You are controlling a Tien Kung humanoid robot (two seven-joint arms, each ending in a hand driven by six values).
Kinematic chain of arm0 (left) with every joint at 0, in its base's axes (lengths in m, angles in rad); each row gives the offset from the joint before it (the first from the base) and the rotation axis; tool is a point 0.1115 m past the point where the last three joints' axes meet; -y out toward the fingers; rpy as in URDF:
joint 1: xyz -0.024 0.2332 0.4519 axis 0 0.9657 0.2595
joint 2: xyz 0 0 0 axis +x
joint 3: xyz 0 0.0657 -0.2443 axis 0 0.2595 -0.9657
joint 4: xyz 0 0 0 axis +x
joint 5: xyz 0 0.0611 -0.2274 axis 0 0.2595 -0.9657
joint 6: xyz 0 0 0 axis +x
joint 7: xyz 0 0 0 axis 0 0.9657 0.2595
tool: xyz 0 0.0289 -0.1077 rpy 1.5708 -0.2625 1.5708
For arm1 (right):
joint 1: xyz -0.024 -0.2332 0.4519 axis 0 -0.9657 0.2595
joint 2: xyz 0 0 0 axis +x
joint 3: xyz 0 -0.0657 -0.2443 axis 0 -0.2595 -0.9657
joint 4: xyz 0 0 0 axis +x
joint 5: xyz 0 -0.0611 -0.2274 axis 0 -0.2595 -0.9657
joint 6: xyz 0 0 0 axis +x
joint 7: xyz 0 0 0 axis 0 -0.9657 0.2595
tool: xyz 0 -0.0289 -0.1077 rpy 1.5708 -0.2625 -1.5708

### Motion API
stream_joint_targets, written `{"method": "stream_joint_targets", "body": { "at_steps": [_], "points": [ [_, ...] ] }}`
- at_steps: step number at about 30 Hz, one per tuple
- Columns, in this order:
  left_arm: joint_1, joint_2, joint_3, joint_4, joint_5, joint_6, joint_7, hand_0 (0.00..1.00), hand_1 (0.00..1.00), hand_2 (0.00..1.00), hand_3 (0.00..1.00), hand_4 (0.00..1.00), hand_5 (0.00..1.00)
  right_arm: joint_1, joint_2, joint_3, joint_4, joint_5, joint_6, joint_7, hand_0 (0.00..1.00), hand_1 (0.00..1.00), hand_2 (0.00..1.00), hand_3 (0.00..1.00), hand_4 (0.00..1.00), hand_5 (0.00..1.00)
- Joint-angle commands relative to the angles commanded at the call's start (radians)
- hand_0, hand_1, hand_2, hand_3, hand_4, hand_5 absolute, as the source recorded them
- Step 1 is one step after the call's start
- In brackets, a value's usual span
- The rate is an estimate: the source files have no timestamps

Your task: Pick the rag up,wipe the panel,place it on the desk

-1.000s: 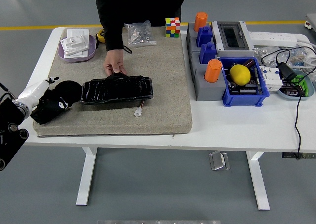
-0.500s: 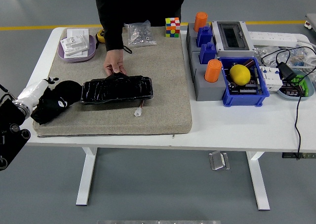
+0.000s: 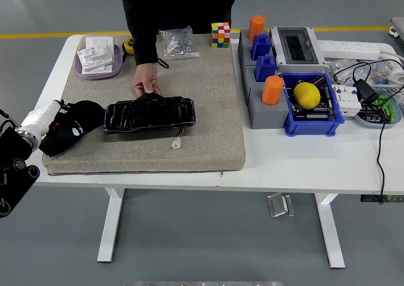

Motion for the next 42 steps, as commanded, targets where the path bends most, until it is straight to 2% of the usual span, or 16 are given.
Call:
{"method": "stream_joint_targets", "body": {
  "at_steps": [4, 5, 10, 11, 16, 17, 22, 23, 34, 42],
  "points": [
    [0.000, 0.001, 0.006, -0.001, -0.018, 0.036, -0.010, 0.418, 0.369, 0.619, 0.507, 0.542, 0.103, 0.001, 0.000, -0.008, -0.001, 0.003, 0.001, -0.001, 0.726, 0.588, 0.668, 0.580, 0.998, 0.428],
    [0.000, 0.001, 0.007, 0.000, -0.025, 0.042, -0.012, 0.378, 0.290, 0.520, 0.447, 0.515, 0.002, 0.001, 0.000, -0.008, -0.001, 0.005, 0.001, -0.001, 0.726, 0.587, 0.669, 0.579, 0.998, 0.427],
    [0.000, 0.002, 0.015, 0.002, -0.040, 0.054, -0.012, 0.378, 0.290, 0.520, 0.447, 0.515, 0.002, 0.001, 0.002, -0.008, -0.001, 0.005, 0.001, -0.001, 0.726, 0.587, 0.669, 0.579, 0.998, 0.427],
    [0.000, 0.002, 0.016, 0.003, -0.042, 0.053, -0.011, 0.358, 0.242, 0.492, 0.409, 0.464, 0.002, 0.001, 0.002, -0.008, -0.001, 0.006, 0.001, -0.001, 0.727, 0.587, 0.669, 0.580, 0.998, 0.426],
    [0.001, 0.002, 0.019, 0.006, -0.042, 0.057, -0.010, 0.358, 0.242, 0.492, 0.409, 0.464, 0.002, -0.002, 0.003, -0.009, -0.002, 0.007, 0.001, -0.001, 0.727, 0.587, 0.669, 0.580, 0.998, 0.426],
    [0.003, 0.002, 0.019, 0.007, -0.045, 0.061, -0.012, 0.330, 0.213, 0.485, 0.392, 0.385, 0.002, -0.003, 0.004, -0.009, -0.002, 0.007, 0.001, -0.001, 0.726, 0.587, 0.669, 0.579, 0.998, 0.425],
    [0.005, 0.001, 0.022, 0.011, -0.052, 0.080, -0.012, 0.330, 0.213, 0.485, 0.392, 0.385, 0.002, -0.004, 0.005, -0.010, -0.002, 0.007, 0.001, -0.001, 0.726, 0.587, 0.669, 0.579, 0.998, 0.425],
    [0.005, 0.001, 0.022, 0.010, -0.051, 0.082, -0.012, 0.281, 0.168, 0.465, 0.356, 0.276, 0.002, -0.004, 0.005, -0.010, -0.002, 0.007, 0.001, -0.001, 0.725, 0.588, 0.669, 0.579, 0.998, 0.425],
    [0.020, 0.000, 0.004, -0.012, -0.086, 0.104, -0.021, 0.272, 0.152, 0.457, 0.316, 0.254, 0.002, -0.007, 0.008, -0.014, -0.003, 0.006, 0.001, -0.001, 0.725, 0.588, 0.669, 0.579, 0.998, 0.423],
    [0.026, -0.002, -0.059, -0.082, -0.056, 0.107, -0.008, 0.259, 0.143, 0.456, 0.326, 0.255, 0.002, -0.004, 0.005, -0.025, -0.002, 0.010, 0.001, -0.002, 0.725, 0.588, 0.669, 0.578, 0.998, 0.421]
  ]
}}
